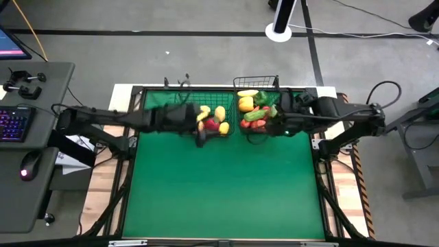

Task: Sort produce into baskets
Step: Return to Home Position

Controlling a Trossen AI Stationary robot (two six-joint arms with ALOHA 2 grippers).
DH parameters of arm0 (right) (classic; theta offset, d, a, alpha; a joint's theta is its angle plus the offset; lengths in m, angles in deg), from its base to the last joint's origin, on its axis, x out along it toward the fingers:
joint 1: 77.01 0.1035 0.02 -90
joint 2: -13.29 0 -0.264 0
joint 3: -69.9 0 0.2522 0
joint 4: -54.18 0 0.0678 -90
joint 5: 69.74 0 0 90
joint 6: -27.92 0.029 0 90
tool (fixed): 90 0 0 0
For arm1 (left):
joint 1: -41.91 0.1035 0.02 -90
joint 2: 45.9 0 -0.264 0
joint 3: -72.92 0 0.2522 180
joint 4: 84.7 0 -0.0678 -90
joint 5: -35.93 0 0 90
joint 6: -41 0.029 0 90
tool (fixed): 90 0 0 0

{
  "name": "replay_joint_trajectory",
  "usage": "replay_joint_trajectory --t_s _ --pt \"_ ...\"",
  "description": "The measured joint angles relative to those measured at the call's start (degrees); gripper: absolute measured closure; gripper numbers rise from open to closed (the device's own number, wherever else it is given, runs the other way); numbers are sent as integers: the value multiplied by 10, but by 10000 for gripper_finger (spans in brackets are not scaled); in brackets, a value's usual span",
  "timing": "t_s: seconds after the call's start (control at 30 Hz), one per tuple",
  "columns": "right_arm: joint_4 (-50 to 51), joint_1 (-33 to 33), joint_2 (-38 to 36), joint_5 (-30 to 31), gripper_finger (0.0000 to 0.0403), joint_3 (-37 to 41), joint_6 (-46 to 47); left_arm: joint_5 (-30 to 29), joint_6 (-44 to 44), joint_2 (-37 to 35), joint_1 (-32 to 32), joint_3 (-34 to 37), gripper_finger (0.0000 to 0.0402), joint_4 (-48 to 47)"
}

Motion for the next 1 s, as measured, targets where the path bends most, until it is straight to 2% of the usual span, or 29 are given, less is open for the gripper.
replay_joint_trajectory --t_s 0.13,0.3,0.43,0.57,0.7,0.83,1.0 --pt "-1 21 -32 -1 6 38 16 -43 -54 -39 -69 111 7 164" --pt "-14 44 -121 -52 6 204 144 -66 -122 -116 -117 295 7 424" --pt "-127 69 -187 -118 6 317 177 -83 -130 -195 -126 406 7 562" --pt "-237 79 -227 -142 6 364 175 -97 -126 -282 -126 485 7 588" --pt "-216 80 -244 -161 6 364 139 -105 -129 -361 -126 544 7 588" --pt "-209 81 -257 -234 6 364 172 -127 -128 -427 -126 600 7 588" --pt "-265 85 -264 -227 6 364 149 -145 -134 -497 -126 601 7 496"
